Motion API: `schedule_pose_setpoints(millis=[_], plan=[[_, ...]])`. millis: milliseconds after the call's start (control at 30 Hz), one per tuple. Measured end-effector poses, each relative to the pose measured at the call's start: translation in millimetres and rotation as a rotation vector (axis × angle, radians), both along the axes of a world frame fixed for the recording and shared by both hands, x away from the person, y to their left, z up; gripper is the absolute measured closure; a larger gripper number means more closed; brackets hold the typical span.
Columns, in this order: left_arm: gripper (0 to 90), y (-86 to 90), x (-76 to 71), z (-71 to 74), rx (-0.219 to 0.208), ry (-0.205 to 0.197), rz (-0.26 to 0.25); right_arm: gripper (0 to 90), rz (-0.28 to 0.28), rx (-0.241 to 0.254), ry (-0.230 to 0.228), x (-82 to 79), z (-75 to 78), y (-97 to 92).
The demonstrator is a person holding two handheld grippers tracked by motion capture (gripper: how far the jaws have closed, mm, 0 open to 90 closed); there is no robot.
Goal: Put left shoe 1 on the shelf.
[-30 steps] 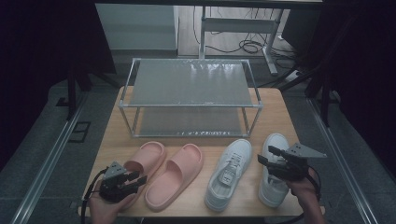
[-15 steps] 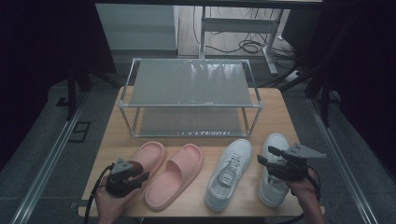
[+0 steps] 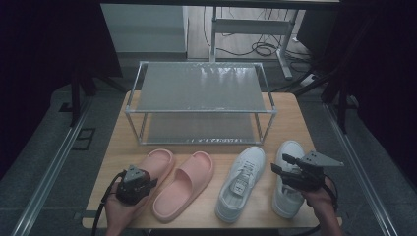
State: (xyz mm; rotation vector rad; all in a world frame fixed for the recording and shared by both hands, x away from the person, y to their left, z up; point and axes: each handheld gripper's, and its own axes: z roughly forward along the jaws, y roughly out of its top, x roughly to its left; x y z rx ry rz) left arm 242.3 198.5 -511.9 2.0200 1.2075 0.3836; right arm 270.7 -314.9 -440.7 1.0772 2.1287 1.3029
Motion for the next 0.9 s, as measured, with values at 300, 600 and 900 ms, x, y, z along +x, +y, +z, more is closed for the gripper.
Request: schedule_pose_setpoints(millis=[300, 600, 900], plan=[[84.8, 3.9, 1.4, 9.5, -0.004, -0.010, 0.003, 40.4, -0.002, 0.005, -0.008, -1.4, 2.3, -1.0], [84.9, 4.2, 6.0, 22.2, -0.003, -0.028, 0.005, 40.3, -0.004, 0.009, -0.015, -1.7, 3.3, -1.7], [84.9, -0.8, 24.2, 36.6, 0.013, -0.059, 0.003, 40.4, -0.005, 0.006, -0.015, -1.9, 3.9, -1.2]])
